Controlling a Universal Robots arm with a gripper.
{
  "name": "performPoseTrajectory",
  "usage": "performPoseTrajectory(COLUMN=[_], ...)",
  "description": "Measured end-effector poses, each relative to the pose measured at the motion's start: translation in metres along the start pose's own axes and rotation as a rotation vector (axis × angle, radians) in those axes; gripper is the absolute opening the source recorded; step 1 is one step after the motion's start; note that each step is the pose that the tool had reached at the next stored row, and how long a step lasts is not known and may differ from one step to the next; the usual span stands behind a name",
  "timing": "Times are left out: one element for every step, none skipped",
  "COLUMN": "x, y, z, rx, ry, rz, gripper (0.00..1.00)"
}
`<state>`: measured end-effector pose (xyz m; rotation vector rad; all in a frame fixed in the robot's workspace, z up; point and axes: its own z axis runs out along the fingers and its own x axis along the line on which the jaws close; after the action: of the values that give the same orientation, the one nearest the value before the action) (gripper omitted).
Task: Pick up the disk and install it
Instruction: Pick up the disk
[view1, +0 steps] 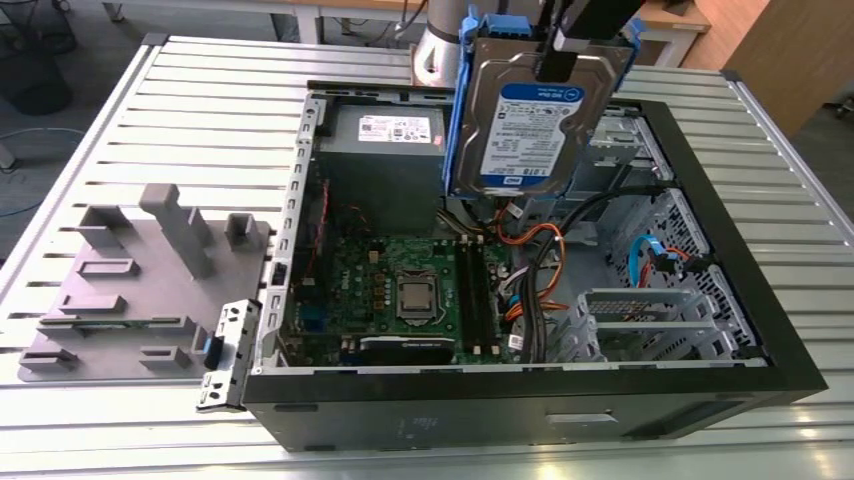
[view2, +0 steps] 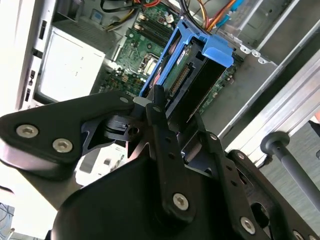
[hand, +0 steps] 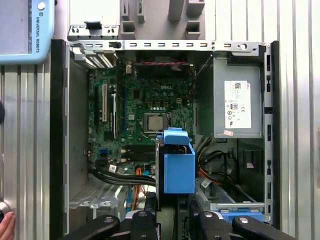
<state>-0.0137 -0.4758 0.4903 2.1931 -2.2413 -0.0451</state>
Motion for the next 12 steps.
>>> performPoseTrajectory(x=[0.0027, 0.0055, 0.0084, 0.0114, 0.0145, 0.0175, 0.0206, 0.0237, 0.0268, 0.0299, 0.0332, 0.0368], y=[0.0, -0.0001, -0.0001, -0.0002, -0.0003, -0.0004, -0.0004, -0.0005, -0.0005, -0.0006, -0.0007, -0.0008], z=[-0.0001, -0.0001, -0.0001, -0.0002, -0.0003, -0.0003, -0.0003, -0.0003, -0.0004, -0.0005, -0.0005, -0.0006], rx=[0.0, 0.0, 0.0001, 0.0001, 0.0, 0.0001, 0.0001, 0.0001, 0.0001, 0.0001, 0.0001, 0.0002], ry=[0.0004, 0.0008, 0.0011, 0.0016, 0.0021, 0.0026, 0.0029, 0.0032, 0.0038, 0.0042, 0.0045, 0.0049], rz=[0.0, 0.0, 0.0, 0.0, 0.0, 0.0, 0.0, 0.0, 0.0, 0.0, 0.0, 0.0], gripper=[0.35, 0.35, 0.35, 0.35, 0.35, 0.35, 0.35, 0.35, 0.35, 0.35, 0.35, 0.35])
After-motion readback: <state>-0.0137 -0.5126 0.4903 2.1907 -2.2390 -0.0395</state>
